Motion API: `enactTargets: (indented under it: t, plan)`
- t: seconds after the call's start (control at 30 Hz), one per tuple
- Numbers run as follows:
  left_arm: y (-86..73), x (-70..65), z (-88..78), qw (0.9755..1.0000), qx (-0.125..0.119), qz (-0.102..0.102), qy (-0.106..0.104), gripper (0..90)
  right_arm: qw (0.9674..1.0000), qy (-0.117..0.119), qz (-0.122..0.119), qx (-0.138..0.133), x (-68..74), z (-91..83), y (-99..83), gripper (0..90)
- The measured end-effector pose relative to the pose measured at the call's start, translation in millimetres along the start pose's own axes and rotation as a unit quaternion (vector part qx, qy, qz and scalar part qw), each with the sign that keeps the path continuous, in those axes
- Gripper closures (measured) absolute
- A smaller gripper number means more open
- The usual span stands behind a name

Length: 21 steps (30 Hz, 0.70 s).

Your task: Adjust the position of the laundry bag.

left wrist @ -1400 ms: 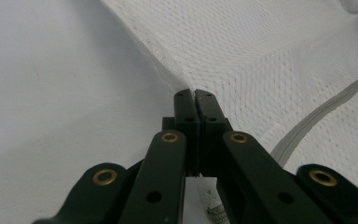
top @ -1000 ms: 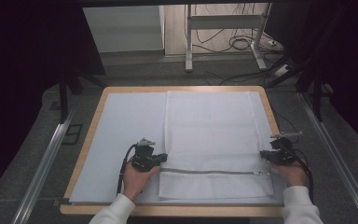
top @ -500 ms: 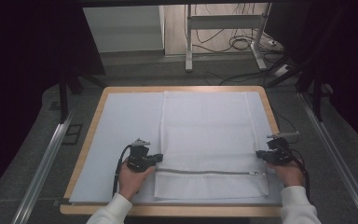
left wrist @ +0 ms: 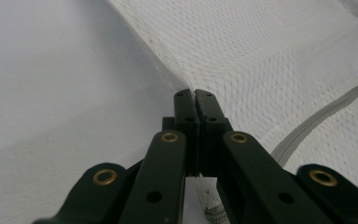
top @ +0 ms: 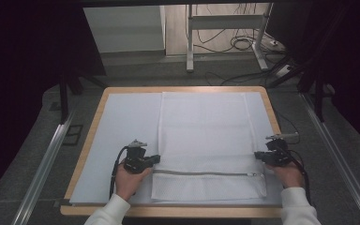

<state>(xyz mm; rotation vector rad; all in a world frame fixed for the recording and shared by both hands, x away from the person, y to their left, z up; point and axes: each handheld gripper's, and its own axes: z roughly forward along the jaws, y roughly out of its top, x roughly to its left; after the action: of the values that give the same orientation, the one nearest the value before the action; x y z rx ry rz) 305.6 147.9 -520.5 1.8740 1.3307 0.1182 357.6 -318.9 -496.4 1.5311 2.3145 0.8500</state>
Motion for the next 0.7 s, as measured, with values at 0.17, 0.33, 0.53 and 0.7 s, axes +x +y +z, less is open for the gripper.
enactTargets:
  t: [0.17, 0.33, 0.53, 0.7]
  plan:
    - [-0.7, 3.0, -3.5, 1.0000, -0.002, -0.003, -0.001, 89.9, 1.0000, 0.007, -0.001, -0.002, 2.0, -0.1, 0.6, 87.1]
    - [-1.9, 6.2, -6.6, 1.0000, -0.002, -0.005, 0.001, 89.9, 0.9999, 0.010, -0.004, -0.004, 5.8, 0.5, 1.7, 87.0]
    - [-2.1, 10.2, -10.2, 1.0000, -0.003, -0.007, 0.000, 89.7, 0.9999, 0.015, -0.007, -0.005, 8.8, 1.5, 2.2, 87.0]
    - [-1.6, 14.4, -16.3, 1.0000, -0.004, -0.008, -0.002, 89.7, 0.9997, 0.023, -0.006, -0.011, 11.9, 1.0, 3.6, 86.9]
